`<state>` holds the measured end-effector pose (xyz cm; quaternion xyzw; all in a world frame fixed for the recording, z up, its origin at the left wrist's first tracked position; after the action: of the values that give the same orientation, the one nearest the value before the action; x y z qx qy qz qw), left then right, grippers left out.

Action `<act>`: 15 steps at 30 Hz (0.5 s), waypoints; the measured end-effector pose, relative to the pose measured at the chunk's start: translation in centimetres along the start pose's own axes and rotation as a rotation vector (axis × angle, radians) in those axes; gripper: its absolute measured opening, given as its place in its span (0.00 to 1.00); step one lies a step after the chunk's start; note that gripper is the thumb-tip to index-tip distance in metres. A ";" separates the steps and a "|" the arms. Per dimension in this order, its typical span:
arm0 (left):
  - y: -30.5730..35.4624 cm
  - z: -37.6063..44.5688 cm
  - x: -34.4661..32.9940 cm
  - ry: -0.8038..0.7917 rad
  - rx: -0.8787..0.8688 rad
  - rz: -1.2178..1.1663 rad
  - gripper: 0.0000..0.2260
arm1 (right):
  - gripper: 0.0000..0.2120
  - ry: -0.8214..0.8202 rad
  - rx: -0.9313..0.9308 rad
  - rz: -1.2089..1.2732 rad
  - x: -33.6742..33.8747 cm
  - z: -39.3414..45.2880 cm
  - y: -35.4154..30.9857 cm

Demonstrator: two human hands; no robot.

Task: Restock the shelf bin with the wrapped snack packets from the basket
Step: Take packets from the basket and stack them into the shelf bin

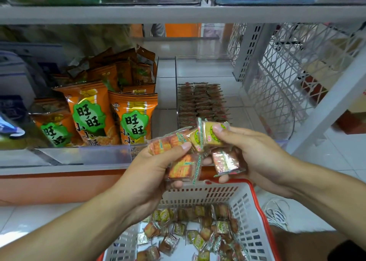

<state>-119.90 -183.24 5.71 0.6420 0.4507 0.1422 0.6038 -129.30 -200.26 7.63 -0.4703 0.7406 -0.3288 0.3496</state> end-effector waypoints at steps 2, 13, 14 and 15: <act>0.1 0.0 -0.1 -0.004 -0.002 0.007 0.04 | 0.21 0.022 -0.022 0.031 -0.1 0.1 0.0; -0.4 0.0 -0.1 0.040 0.026 0.011 0.17 | 0.21 0.111 0.094 -0.077 -0.4 0.7 0.5; -0.5 0.0 -0.2 0.041 0.059 -0.008 0.17 | 0.20 0.134 0.129 -0.050 -0.4 0.8 0.4; -0.6 0.0 -0.3 0.043 0.102 -0.035 0.16 | 0.20 0.154 0.179 -0.032 -0.5 0.8 0.3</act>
<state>-120.37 -183.54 5.28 0.6608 0.4811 0.1222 0.5630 -128.62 -199.83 7.07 -0.4222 0.7254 -0.4342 0.3270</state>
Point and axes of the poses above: each hand's wrist, its own z-axis towards the middle knuckle, its own x-axis out of the back of the hand, y = z × x, the point moved 1 cm from there along z, towards the middle knuckle, and after that the axes turned 13 degrees about -x, right-handed, at the moved point
